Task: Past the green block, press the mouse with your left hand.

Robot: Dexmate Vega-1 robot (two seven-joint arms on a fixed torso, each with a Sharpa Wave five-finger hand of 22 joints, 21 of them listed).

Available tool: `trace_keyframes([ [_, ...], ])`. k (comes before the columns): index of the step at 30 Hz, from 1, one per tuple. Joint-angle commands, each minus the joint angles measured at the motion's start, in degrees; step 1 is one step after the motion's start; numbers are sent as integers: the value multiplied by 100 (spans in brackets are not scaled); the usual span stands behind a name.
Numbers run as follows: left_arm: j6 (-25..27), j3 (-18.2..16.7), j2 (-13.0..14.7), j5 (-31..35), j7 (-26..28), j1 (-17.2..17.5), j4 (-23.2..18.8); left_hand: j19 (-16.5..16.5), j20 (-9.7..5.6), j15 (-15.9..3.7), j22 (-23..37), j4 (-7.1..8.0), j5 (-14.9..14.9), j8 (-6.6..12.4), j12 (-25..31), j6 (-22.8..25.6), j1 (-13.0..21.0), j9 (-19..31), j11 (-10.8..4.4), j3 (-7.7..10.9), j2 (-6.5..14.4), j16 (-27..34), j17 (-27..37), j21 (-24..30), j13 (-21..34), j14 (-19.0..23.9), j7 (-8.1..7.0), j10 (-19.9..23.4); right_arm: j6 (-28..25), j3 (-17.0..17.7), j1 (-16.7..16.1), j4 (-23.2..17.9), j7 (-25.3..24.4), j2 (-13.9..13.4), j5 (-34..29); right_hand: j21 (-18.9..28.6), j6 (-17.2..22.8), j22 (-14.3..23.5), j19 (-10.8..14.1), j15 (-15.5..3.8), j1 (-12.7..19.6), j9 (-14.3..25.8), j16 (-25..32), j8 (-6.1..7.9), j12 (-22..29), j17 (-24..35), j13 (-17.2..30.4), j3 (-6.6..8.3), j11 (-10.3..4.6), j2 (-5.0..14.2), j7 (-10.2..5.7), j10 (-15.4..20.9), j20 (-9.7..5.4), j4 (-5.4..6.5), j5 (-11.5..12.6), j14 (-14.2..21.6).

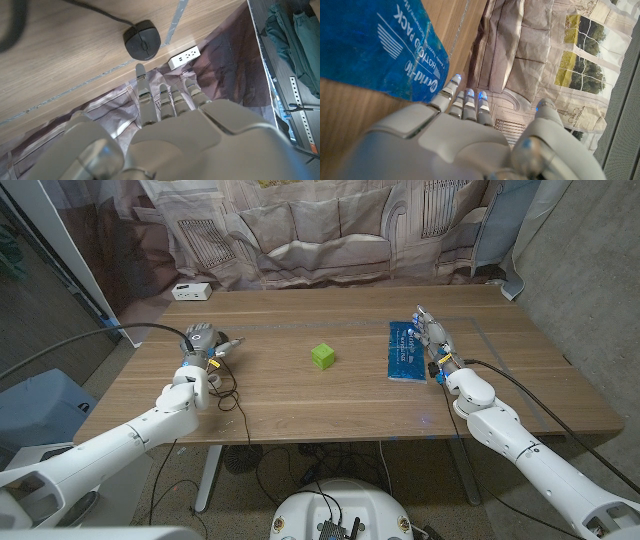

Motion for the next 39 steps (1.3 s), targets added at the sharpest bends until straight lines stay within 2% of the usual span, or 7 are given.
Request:
trace_keyframes([
  [1, -17, -85, 26, -2, 77, 54, -90, 30, 32, 27, 10, -43, 22, -43, 54, -177, 57, 7, -3, -4, 17, 44, 9, -20, 7, 71, -29, 74, 65, 41, -64, -45, -36, -9, 1, -9, 30, 17, 25, -1, 17, 16, 10, -12, 1, -6, 7, -13, -1, 42, -14, 40, 38, -4, 6, 29],
  [4, -26, -111, 26, -5, 124, 78, -111, 48, 45, 41, 10, -58, 11, -88, 64, -446, 77, 14, -12, -4, 21, 44, 9, -18, 10, 91, -112, 108, 86, 48, -77, -46, -26, -15, 2, -10, 31, 18, 25, -4, 17, 16, 10, -12, 0, -6, 7, -14, -4, 42, -16, 38, 37, -5, 6, 31],
  [12, -15, -179, 44, -36, 169, 147, -190, 149, 72, 56, 12, -137, -35, -130, 63, -1973, 166, 24, -4, -8, 41, 41, 11, -11, 28, 184, -294, 154, 104, 59, -95, -32, 15, -21, 33, -12, 37, 18, 25, -2, 18, 16, 11, -10, -2, -7, 7, -16, -10, 44, -15, 37, 39, -7, 6, 36],
  [14, -16, -201, 47, -57, 180, 171, -213, 160, 88, 60, 12, -156, -43, -126, 54, -2379, 186, 23, -2, -7, 51, 36, 11, -15, 31, 193, -321, 144, 112, 59, -95, -28, 25, -21, 35, -13, 37, 18, 24, -7, 19, 16, 13, -10, -2, -8, 7, -15, -6, 45, -16, 38, 41, -7, 6, 41],
  [17, -2, -234, 47, -79, 215, 216, -254, 181, 74, 55, 12, -172, -49, -123, 39, -2740, 201, 21, 2, -7, 59, 34, 12, -14, 34, 202, -305, 112, 115, 50, -87, -27, 52, -42, 17, -14, 39, 18, 21, -3, 21, 16, 13, -10, -1, -8, 7, -15, -6, 48, -13, 43, 42, -8, 6, 44],
  [30, 96, -399, 92, -177, 288, 421, -591, 201, 79, 57, 12, -186, -53, -27, 29, -2728, 214, 20, 25, -6, 69, 31, 11, -13, 36, 208, -250, 88, 103, 61, -89, -87, 124, -98, 37, -14, 37, 18, 28, -5, 27, 16, 11, -12, -1, -10, 7, -18, 1, 48, -16, 47, 33, -14, 5, 44],
  [39, -96, -618, 84, -431, 440, 590, -730, 198, 84, 67, 12, -192, -58, 19, 25, -2660, 218, 19, 35, -8, 74, 31, 12, -19, 37, 213, -198, 76, 72, 58, -93, -134, 133, -115, 43, -15, 38, 18, 30, -1, 28, 16, 8, -12, 0, -11, 7, -21, 12, 48, -13, 56, 28, -16, 5, 41],
])
